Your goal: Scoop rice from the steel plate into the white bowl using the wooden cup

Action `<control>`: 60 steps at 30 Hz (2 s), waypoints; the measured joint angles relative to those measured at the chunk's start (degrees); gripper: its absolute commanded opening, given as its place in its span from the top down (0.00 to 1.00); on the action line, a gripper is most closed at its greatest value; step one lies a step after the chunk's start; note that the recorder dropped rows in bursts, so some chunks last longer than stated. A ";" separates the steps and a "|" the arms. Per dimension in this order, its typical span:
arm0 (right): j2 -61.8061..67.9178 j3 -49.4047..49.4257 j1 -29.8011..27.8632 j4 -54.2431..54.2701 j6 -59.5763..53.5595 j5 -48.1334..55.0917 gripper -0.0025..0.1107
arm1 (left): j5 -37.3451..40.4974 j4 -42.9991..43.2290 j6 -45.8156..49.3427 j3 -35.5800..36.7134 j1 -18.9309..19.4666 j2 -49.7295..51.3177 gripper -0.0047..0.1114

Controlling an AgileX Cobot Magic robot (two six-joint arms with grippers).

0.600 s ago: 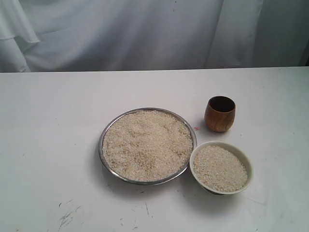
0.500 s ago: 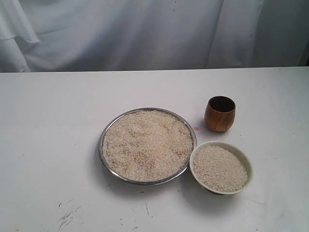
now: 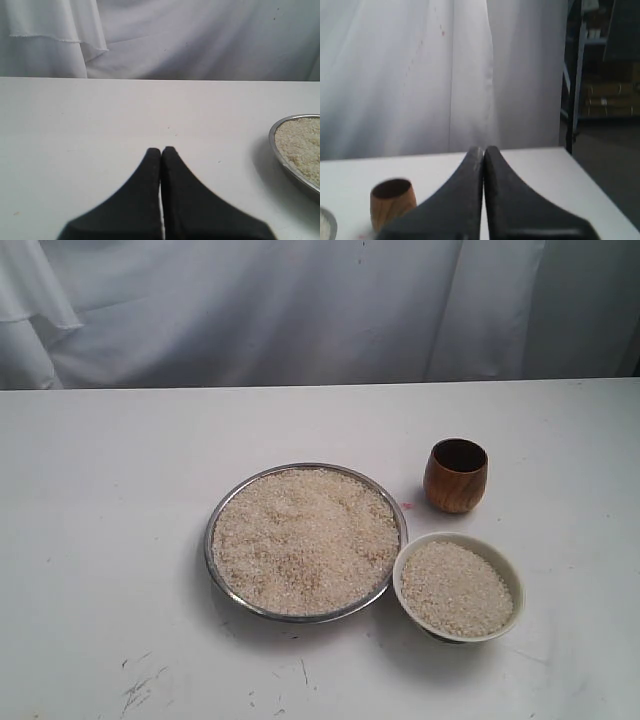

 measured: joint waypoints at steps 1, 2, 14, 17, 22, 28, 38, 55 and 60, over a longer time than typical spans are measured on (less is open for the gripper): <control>0.00 0.00 0.00 0.00 0.00 -1.83 0.98 | 0.00 0.00 0.00 0.00 0.00 0.00 0.96; 0.00 0.00 0.00 0.00 0.00 -3.35 0.98 | 0.00 0.00 0.00 0.00 0.00 0.00 0.96; -0.03 0.00 0.00 0.52 1.15 -10.39 0.98 | 0.00 0.00 0.00 0.00 0.00 0.00 0.96; -0.03 0.00 0.00 0.72 2.47 -15.28 0.98 | 0.00 0.00 0.00 0.00 0.00 0.00 0.96; -0.13 0.00 0.00 0.76 3.77 -24.83 0.98 | 0.00 0.00 0.00 0.00 0.00 0.00 0.96; 1.94 -4.10 0.00 0.76 5.34 -28.08 0.98 | 0.00 0.00 0.00 0.00 0.00 0.00 0.96; 19.93 -15.87 0.00 -2.64 9.63 -29.00 0.98 | 0.00 0.00 0.00 0.00 0.00 0.00 0.96; 57.67 -21.67 0.00 -20.89 16.74 -42.63 0.98 | 0.00 0.00 0.00 0.00 0.00 0.00 0.96; 65.32 -21.67 0.00 -21.10 16.25 -42.52 0.98 | 0.00 0.00 0.00 0.00 0.00 0.00 0.96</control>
